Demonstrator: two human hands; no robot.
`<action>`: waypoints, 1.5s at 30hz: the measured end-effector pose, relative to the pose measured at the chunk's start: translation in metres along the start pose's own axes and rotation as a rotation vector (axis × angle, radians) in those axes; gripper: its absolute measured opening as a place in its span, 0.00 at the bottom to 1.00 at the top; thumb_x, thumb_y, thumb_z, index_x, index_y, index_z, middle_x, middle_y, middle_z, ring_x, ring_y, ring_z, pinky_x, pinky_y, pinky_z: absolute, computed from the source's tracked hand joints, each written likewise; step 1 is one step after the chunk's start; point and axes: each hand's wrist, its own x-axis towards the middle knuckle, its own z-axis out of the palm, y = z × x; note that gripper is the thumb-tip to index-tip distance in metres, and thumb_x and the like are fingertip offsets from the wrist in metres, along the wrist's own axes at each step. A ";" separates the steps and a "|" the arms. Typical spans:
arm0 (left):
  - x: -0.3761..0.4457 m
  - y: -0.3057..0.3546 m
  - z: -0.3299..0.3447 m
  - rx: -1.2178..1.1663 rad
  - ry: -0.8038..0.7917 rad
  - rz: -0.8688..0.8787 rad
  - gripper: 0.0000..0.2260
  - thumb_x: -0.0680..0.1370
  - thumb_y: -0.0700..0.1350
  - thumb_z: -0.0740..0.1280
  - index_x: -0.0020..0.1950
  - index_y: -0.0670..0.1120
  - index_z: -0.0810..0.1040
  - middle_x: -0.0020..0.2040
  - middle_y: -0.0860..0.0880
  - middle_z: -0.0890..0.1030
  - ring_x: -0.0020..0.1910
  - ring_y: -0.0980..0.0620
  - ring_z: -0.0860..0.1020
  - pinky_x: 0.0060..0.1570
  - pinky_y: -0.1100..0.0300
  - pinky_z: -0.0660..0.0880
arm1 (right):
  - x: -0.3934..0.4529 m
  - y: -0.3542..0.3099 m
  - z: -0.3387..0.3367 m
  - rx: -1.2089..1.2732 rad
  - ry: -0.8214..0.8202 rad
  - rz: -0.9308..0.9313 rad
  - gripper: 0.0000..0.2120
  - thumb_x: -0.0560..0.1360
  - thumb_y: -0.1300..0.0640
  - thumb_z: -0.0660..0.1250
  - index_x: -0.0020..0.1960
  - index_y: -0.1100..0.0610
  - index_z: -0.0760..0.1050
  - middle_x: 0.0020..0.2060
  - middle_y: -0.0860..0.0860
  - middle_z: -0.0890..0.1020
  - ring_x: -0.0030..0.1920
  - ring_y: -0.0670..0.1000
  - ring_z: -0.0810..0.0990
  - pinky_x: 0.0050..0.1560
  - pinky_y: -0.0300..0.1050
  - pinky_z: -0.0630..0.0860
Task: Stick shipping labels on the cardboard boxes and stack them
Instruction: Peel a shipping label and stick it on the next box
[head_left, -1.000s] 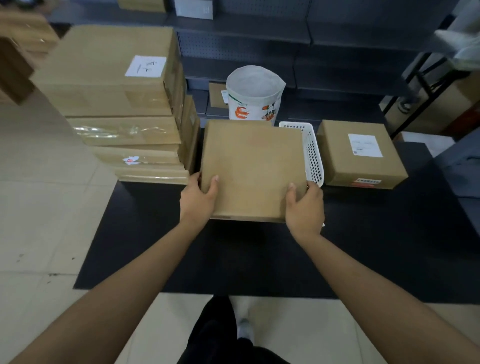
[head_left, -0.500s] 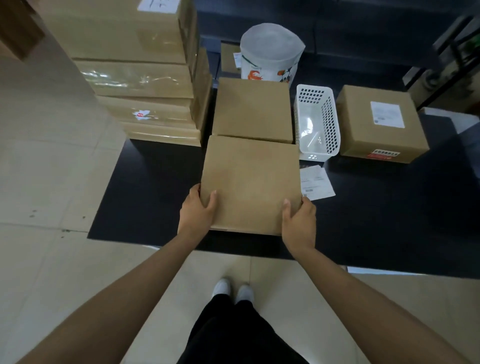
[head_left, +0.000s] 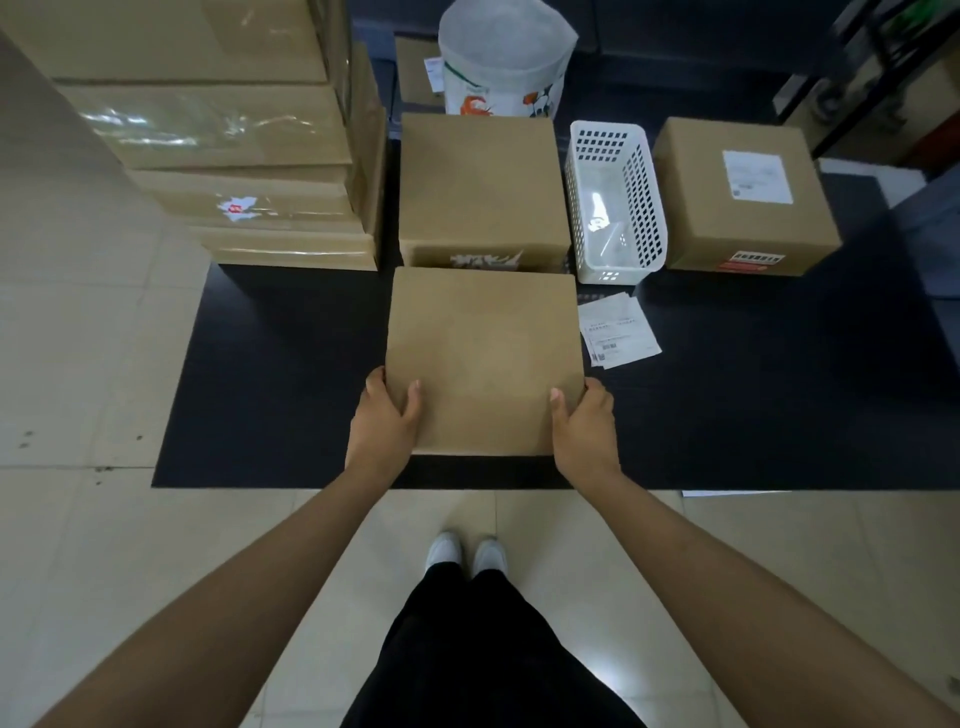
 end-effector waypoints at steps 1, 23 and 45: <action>-0.001 0.002 -0.002 0.049 0.009 0.010 0.26 0.80 0.57 0.59 0.73 0.44 0.59 0.65 0.44 0.72 0.57 0.44 0.76 0.52 0.50 0.76 | 0.000 -0.002 -0.002 -0.013 -0.016 0.007 0.27 0.81 0.47 0.58 0.72 0.64 0.60 0.67 0.61 0.67 0.63 0.61 0.70 0.65 0.55 0.69; -0.004 0.149 0.063 0.476 -0.041 0.459 0.23 0.80 0.44 0.60 0.74 0.45 0.62 0.70 0.45 0.68 0.66 0.47 0.69 0.66 0.55 0.64 | 0.054 0.038 -0.118 -0.441 -0.031 -0.113 0.19 0.80 0.52 0.60 0.67 0.60 0.67 0.64 0.58 0.70 0.62 0.57 0.70 0.61 0.50 0.70; 0.007 0.237 0.188 0.540 -0.177 0.292 0.20 0.79 0.38 0.58 0.71 0.42 0.65 0.68 0.43 0.70 0.62 0.45 0.72 0.59 0.56 0.69 | 0.152 0.099 -0.170 -0.372 -0.226 -0.175 0.20 0.80 0.54 0.61 0.70 0.59 0.66 0.66 0.57 0.68 0.65 0.56 0.69 0.63 0.49 0.70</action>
